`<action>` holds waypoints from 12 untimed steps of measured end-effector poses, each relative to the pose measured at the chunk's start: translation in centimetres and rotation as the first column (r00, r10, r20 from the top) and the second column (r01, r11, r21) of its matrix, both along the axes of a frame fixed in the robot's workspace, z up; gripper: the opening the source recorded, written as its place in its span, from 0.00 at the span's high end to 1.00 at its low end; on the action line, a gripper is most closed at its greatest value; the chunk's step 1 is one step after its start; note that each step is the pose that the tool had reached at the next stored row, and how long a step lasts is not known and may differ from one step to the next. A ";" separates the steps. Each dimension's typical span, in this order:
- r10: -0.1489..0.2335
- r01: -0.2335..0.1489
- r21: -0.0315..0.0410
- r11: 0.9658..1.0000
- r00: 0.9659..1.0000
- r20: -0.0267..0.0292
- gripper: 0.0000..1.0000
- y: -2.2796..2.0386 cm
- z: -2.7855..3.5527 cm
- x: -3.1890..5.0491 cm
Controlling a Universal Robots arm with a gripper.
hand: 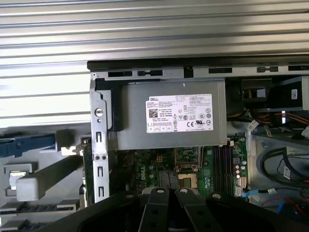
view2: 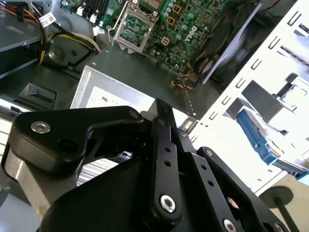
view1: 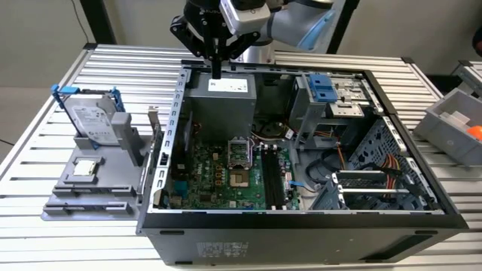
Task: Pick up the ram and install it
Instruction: 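Reach for the ram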
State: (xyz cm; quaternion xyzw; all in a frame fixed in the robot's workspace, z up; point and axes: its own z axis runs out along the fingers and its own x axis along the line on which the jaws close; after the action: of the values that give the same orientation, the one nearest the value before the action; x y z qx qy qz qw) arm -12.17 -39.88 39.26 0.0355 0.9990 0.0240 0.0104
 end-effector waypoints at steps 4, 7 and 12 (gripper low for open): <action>0.000 0.000 0.000 1.000 1.000 0.000 1.00 0.00 0.00 -0.02; 0.000 0.000 0.000 1.000 1.000 0.000 1.00 -0.01 0.00 -0.35; 0.000 0.000 0.000 1.000 1.000 0.000 1.00 0.00 -0.02 -0.91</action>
State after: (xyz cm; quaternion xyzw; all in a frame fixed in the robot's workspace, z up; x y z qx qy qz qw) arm -13.08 -39.88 39.24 0.0356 0.9990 0.0242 0.0105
